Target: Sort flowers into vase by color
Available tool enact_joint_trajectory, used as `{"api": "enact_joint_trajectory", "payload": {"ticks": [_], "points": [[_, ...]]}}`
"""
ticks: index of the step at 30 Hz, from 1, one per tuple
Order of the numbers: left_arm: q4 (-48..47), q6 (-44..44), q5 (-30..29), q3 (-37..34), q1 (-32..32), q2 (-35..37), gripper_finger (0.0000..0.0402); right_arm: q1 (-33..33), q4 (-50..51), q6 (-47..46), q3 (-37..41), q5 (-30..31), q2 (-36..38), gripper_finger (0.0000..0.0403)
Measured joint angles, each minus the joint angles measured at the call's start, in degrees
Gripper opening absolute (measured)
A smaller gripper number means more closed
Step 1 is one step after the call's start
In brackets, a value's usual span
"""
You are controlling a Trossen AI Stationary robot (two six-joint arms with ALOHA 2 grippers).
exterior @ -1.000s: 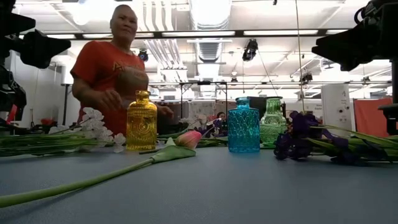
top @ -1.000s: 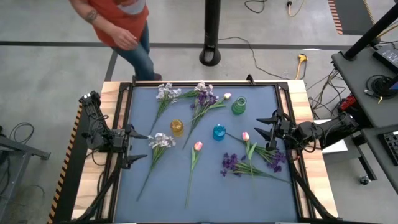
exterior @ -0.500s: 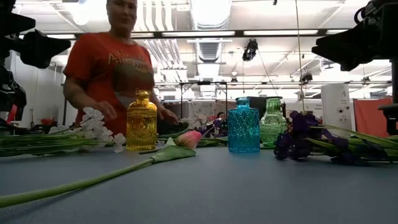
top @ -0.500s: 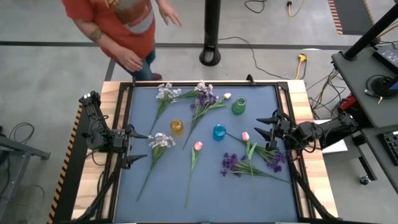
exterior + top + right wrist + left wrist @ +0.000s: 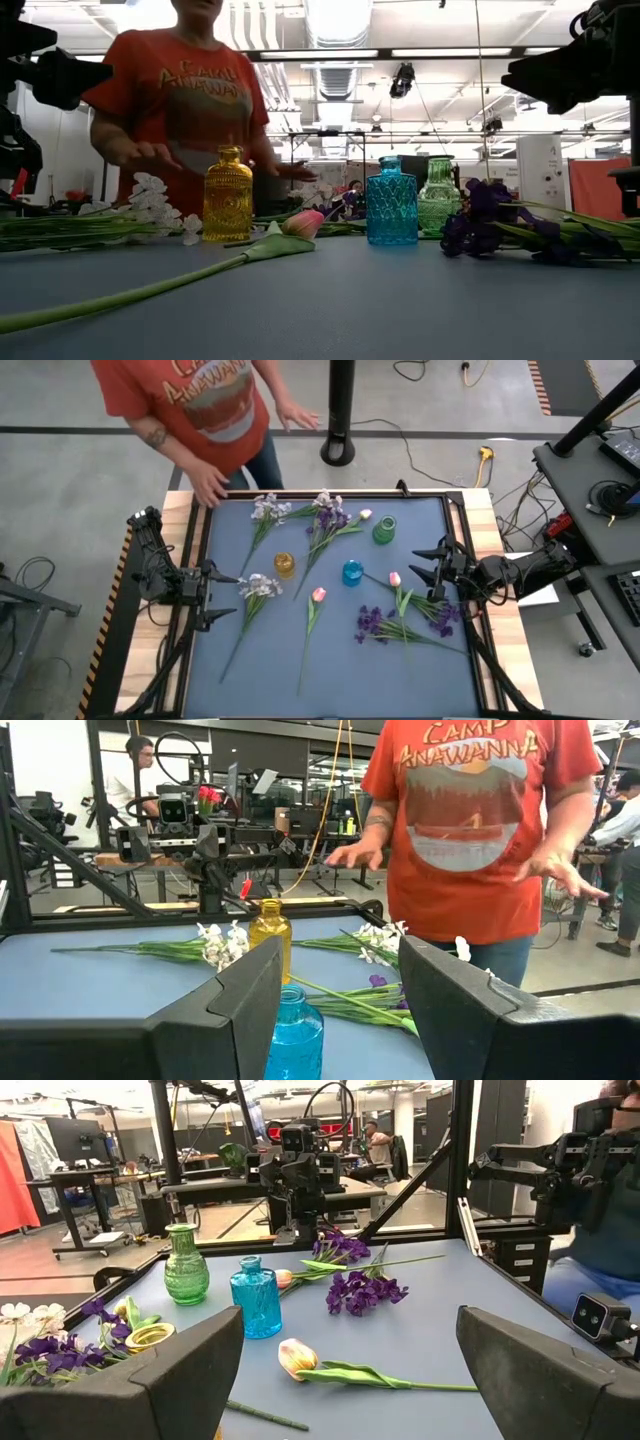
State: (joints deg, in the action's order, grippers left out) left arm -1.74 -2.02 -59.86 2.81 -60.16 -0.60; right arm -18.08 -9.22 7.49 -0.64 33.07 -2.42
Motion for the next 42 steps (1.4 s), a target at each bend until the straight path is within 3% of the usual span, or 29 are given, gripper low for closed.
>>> {"api": "enact_joint_trajectory", "payload": {"ticks": [23, 28, 31, 36, 42], "points": [[0.2, -2.5, 0.0, 0.0, 0.0, 0.0, 0.0347, 0.0, 0.0, 0.0, 0.0, 0.0, 0.0, 0.0194], [10.1, -1.8, 0.4, 0.0, 0.0, 0.0, 0.0347, 0.0, 0.0, -1.5, 0.0, 0.0, 0.0, 0.0194], [19.9, -0.4, 0.9, 0.0, 0.0, 0.0, 0.0347, 0.0, 0.0, -13.3, 0.0, -0.5, 0.0, 0.0194], [29.2, -9.0, 0.9, 0.0, 0.0, 0.0, 0.0347, 0.0, -1.3, -30.1, 0.0, 1.0, 0.0, 0.0194], [37.7, -11.0, 0.9, 0.0, 0.0, 0.0, 0.0347, 0.1, -3.0, -28.3, 0.0, 2.0, 0.0, 0.0194]]}}
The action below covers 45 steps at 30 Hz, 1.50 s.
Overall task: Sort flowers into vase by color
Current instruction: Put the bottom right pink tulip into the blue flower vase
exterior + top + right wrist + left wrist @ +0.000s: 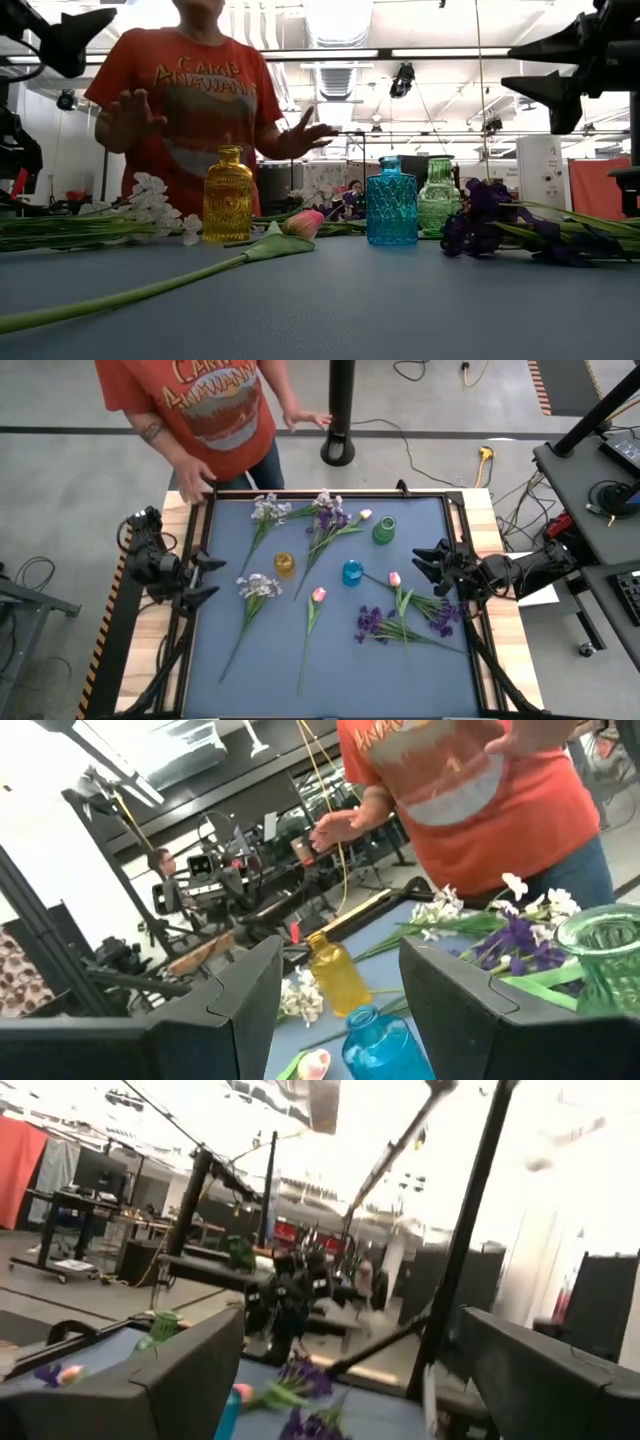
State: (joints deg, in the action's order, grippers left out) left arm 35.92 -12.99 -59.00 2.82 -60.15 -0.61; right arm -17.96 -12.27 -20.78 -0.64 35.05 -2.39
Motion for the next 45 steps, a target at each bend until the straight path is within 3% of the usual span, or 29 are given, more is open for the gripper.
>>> {"api": "enact_joint_trajectory", "payload": {"ticks": [3, 9, 15, 19, 22, 27, 30, 35, 41, 45], "points": [[3.8, -0.3, 0.0, 0.0, 0.0, 0.0, 0.0347, 0.0, 0.0, 2.3, 0.0, -0.1, 0.0, 0.0194], [7.4, 0.4, 0.0, 0.0, 0.0, 0.0, 0.0347, 0.0, -2.5, -1.7, 0.0, -3.1, -0.3, 0.0194], [7.8, 6.0, -0.3, 0.0, 0.0, 0.0, 0.0347, 0.0, -5.7, -2.2, -1.9, -7.0, -4.7, 0.0194], [7.7, 6.7, -7.8, 0.0, 0.0, 0.0, 0.0347, 0.0, -5.5, -1.7, -5.7, -4.7, -11.5, 0.0194], [7.3, 8.4, -11.3, 0.0, 0.1, 0.0, 0.0347, 0.0, 0.0, -1.8, -10.7, -3.6, -16.8, 0.0194], [6.8, 8.0, -5.9, 0.0, 0.2, -2.1, 0.0347, 0.0, 19.1, -5.2, -21.6, -3.5, -23.4, 0.0194], [6.7, 8.6, -6.3, 0.5, 0.2, -4.4, 0.0347, 0.0, 29.0, -7.7, -27.7, -3.6, -26.4, 0.0194], [6.8, 8.1, -15.5, 3.0, 1.6, -10.2, 0.0347, 0.0, 42.9, -14.6, -35.1, -3.9, -31.1, 0.0194], [6.7, 10.9, -17.3, 7.3, 5.1, -21.4, 0.0347, 0.0, 48.8, -22.3, -41.0, -3.5, -36.8, 0.0194], [6.6, 11.0, -23.9, 11.2, 6.1, -28.2, 0.0347, 0.0, 49.5, -23.2, -43.6, -4.0, -40.5, 0.0194]]}}
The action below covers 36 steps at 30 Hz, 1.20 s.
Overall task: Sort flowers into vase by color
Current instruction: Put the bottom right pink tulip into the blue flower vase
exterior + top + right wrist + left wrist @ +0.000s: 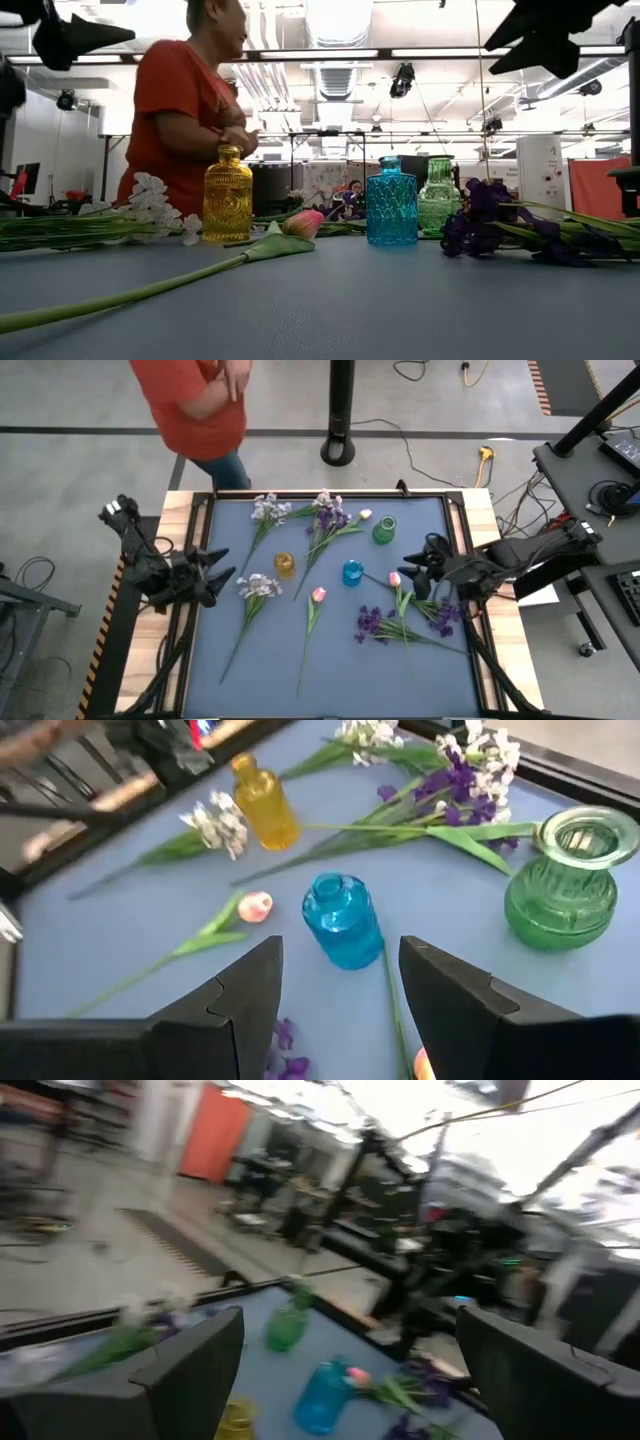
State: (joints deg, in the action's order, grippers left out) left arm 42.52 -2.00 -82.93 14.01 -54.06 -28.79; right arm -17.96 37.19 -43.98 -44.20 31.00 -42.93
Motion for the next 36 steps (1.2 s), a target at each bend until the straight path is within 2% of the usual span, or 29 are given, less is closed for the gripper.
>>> {"api": "enact_joint_trajectory", "payload": {"ticks": [3, 9, 14, 18, 23, 26, 30, 32, 36], "points": [[-0.2, 1.6, -2.5, 2.0, 0.1, -4.8, 0.0347, 0.1, 1.7, -3.5, -1.1, -1.1, -2.6, 0.0194], [-0.1, 7.0, -1.1, 4.5, 0.3, -13.4, 0.0347, 0.4, 11.1, -12.4, -4.8, -2.6, -7.0, 0.0194], [-0.3, 12.7, 7.2, 5.1, 2.4, -21.8, 0.0347, 0.7, 16.5, -17.2, -7.5, -3.4, -10.6, 0.0194], [-0.9, 14.7, 13.3, 6.1, 5.5, -27.6, 0.0347, 2.2, 20.3, -19.8, -9.5, -6.5, -13.8, 0.0194], [-7.9, 16.5, 23.6, 8.8, 12.2, -33.0, 0.0347, 4.2, 23.8, -23.3, -10.6, -8.9, -16.8, 0.0194], [-18.7, 25.0, 33.1, 12.7, 17.7, -35.4, 0.0347, 5.4, 24.3, -22.8, -10.7, -9.8, -17.7, 0.0194], [-47.2, 42.3, 45.9, 21.7, 22.7, -39.5, 0.0347, 6.8, 24.3, -17.3, -10.5, -10.0, -18.3, 0.0194], [-63.2, 52.3, 49.0, 27.0, 24.0, -42.8, 0.0347, 7.0, 24.3, -15.1, -10.4, -10.0, -18.4, 0.0194], [-89.1, 59.8, 49.6, 37.8, 25.9, -50.0, 0.0347, 7.0, 23.9, -13.8, -10.4, -10.0, -18.8, 0.0194]]}}
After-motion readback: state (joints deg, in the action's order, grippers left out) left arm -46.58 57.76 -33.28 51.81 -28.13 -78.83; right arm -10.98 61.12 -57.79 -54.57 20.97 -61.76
